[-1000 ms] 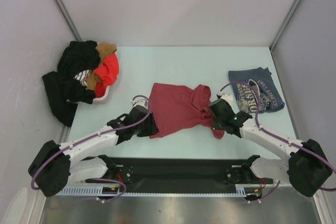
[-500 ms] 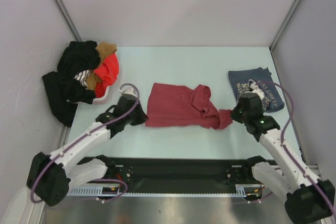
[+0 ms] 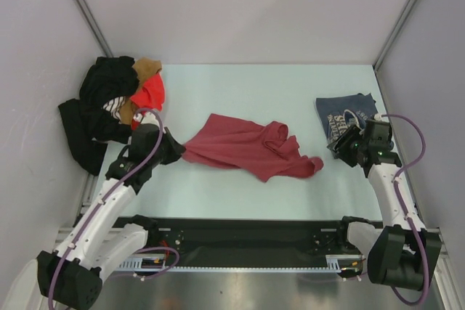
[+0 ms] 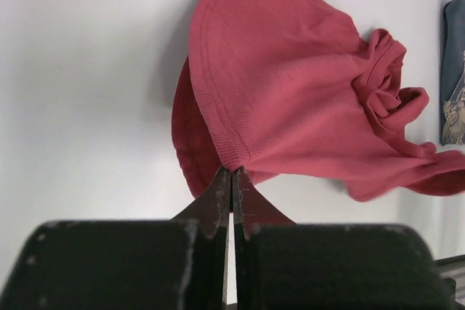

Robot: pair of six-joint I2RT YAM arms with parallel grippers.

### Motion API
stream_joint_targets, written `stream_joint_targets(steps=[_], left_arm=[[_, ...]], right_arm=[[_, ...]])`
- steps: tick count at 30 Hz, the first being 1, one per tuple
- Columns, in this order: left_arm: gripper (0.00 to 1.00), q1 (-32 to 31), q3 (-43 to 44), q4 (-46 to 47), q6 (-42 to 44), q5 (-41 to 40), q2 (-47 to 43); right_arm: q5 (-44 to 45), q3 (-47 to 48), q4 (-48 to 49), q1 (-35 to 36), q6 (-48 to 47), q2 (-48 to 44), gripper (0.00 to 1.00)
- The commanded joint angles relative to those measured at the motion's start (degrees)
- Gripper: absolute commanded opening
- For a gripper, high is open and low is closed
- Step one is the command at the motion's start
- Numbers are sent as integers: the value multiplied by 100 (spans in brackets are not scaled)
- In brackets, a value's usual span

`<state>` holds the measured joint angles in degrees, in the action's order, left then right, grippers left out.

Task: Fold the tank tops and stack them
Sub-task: Flatten the tank top out

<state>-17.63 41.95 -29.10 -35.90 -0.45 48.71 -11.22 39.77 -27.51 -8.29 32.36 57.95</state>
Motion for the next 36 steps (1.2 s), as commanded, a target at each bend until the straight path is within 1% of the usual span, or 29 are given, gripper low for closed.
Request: stream_joint_targets(steps=[1, 3, 4, 6, 7, 8, 9, 10, 12, 14, 17, 18, 21, 22, 24, 26, 30, 36], left_arm=[[0, 66, -327, 176, 75, 369, 33], [0, 66, -451, 431, 13, 563, 104], [0, 66, -486, 501, 4, 581, 147], [0, 66, -548, 634, 4, 625, 279], [0, 66, -513, 651, 21, 616, 323], [0, 66, -487, 651, 30, 599, 384], [0, 66, -460, 669, 74, 572, 481], [0, 66, -434, 669, 83, 555, 517], [0, 66, -390, 713, 101, 537, 587], [0, 75, -337, 730, 110, 520, 666], [0, 101, -267, 739, 127, 467, 772], [0, 110, -258, 757, 136, 467, 807], [0, 110, -214, 748, 145, 475, 877], [0, 110, -214, 757, 145, 458, 886], [0, 119, -223, 775, 145, 458, 904], [0, 119, -249, 783, 145, 449, 895], [0, 137, -284, 792, 145, 432, 877], [0, 154, -232, 739, 180, 405, 842]], right_arm=[[-311, 110, 237, -102, -80, 189, 55], [-363, 75, 324, -67, -247, 42, 54], [-215, 92, 334, 229, -335, -212, 53], [180, 180, 246, 712, -624, -416, 50], [191, 276, 98, 1185, -739, -469, 44], [156, 294, 53, 1425, -792, -487, 42], [-88, 312, 18, 1636, -845, -461, 41], [-238, 277, 17, 2091, -845, -373, 40], [-206, 225, -44, 2585, -636, -66, 38], [-39, 24, 113, 3304, -442, 75, 38], [243, -319, 631, 3921, -46, 233, 42], [278, -347, 833, 4028, 42, 391, 43], [445, -312, 1019, 4405, 270, 778, 45], [480, -294, 1115, 4511, 314, 1049, 48], [612, -224, 1212, 4748, 481, 1296, 49], [674, -206, 1344, 4837, 648, 1595, 49], [674, -224, 1721, 4934, 772, 1912, 50], [779, 13, 1933, 5215, 772, 2536, 49]])
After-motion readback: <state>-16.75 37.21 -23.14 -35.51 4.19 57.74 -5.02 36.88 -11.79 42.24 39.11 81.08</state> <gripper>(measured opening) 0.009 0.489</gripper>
